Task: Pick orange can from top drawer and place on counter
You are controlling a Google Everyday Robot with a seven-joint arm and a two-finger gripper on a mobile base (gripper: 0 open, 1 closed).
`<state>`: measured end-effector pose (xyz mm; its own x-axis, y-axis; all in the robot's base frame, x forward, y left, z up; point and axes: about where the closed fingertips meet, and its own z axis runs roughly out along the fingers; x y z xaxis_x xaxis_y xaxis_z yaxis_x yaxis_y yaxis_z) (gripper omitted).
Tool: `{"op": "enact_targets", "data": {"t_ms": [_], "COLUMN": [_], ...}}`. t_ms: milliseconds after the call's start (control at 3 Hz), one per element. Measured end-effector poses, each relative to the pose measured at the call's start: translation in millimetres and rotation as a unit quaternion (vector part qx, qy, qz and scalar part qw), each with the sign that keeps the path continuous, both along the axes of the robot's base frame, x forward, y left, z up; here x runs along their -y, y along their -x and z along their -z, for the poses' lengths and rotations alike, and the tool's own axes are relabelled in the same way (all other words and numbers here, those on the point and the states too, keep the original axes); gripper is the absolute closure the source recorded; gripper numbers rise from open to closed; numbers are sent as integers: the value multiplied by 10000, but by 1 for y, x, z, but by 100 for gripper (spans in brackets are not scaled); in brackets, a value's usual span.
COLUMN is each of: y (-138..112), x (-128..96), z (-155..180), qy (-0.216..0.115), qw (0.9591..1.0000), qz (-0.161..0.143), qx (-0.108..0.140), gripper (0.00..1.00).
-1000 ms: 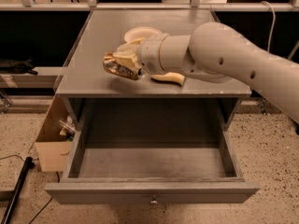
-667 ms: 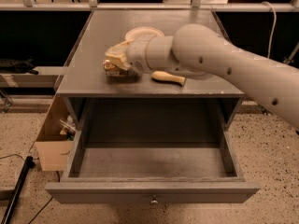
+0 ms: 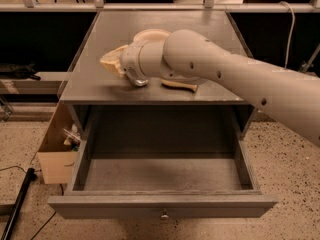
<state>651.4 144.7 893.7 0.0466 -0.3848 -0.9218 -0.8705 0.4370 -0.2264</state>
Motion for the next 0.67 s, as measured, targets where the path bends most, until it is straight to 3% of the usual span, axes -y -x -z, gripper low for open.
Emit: {"op": "enact_targets", "data": {"t_ms": [667], "y": [0], "x": [0], "z": [0], "qy": [0], "qw": [10000], "qz": [0], "qx": [0], "gripper": [39]}}
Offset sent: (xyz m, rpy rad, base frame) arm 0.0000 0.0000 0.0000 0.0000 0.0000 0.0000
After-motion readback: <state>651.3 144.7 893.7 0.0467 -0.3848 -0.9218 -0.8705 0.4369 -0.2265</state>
